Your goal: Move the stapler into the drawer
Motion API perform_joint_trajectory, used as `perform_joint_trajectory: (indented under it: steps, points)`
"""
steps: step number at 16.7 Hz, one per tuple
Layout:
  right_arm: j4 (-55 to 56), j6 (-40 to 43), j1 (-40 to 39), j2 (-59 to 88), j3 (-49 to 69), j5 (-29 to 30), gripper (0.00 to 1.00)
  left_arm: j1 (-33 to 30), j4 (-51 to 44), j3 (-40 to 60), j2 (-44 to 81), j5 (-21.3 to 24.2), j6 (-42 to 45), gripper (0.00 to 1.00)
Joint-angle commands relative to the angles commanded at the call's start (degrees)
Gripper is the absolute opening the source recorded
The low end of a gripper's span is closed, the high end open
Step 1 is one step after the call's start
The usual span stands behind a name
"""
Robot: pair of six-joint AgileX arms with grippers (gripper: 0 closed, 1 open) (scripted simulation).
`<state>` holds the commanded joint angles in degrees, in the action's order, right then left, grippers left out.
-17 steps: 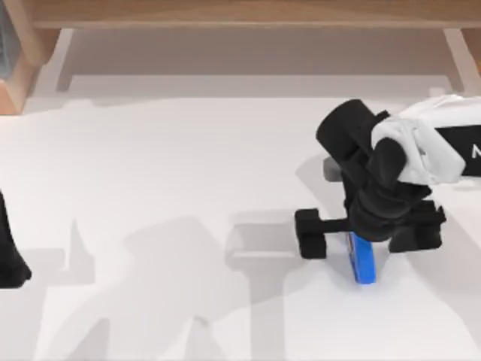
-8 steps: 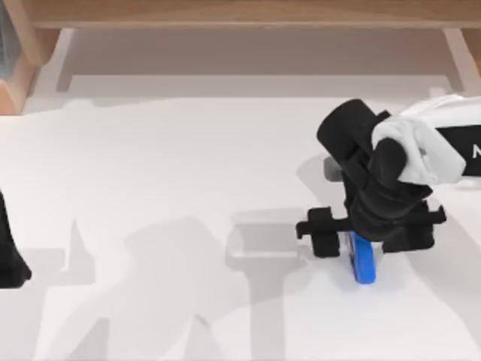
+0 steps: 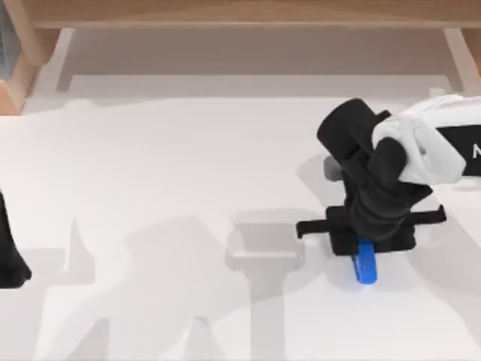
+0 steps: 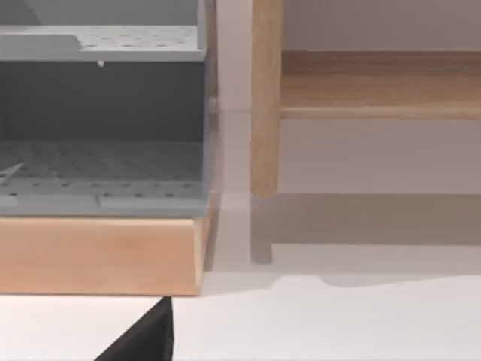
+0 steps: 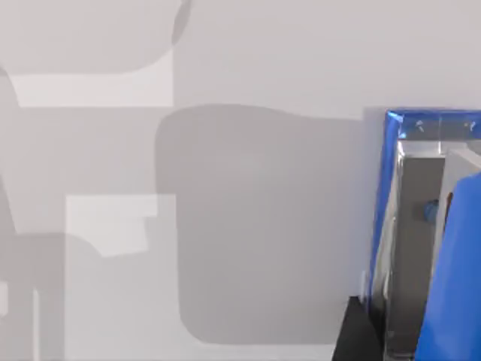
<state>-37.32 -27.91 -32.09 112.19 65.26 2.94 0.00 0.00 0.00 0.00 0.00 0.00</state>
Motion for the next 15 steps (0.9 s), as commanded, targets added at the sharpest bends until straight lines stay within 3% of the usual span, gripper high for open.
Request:
perform_joint_trajectory:
  steps: [15]
  points:
    - [-6.95, 0.44, 0.01, -4.12, 3.6, 0.5, 0.0, 0.0, 0.0, 0.0, 0.0, 0.0, 0.0, 1.0]
